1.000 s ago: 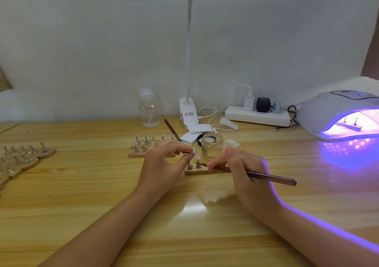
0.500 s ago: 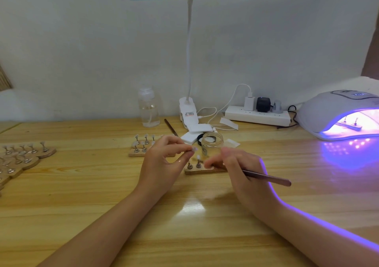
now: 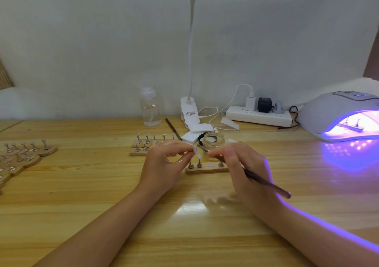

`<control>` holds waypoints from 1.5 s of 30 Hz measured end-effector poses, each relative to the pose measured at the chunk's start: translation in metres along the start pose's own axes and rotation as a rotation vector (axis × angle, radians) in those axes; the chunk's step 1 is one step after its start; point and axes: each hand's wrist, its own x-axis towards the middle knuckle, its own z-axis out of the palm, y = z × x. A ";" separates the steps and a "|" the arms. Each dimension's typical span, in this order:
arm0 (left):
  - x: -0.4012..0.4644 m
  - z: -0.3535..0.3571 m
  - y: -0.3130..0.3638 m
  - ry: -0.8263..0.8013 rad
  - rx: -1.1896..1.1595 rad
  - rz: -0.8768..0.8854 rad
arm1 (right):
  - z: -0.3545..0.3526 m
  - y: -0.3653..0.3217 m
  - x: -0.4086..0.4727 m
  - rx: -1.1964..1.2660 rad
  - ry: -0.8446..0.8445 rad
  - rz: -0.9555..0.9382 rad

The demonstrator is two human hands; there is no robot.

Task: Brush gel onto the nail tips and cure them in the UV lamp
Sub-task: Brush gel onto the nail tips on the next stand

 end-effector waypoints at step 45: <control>-0.002 -0.001 0.007 -0.017 -0.012 -0.093 | 0.001 0.003 0.002 -0.034 -0.038 0.010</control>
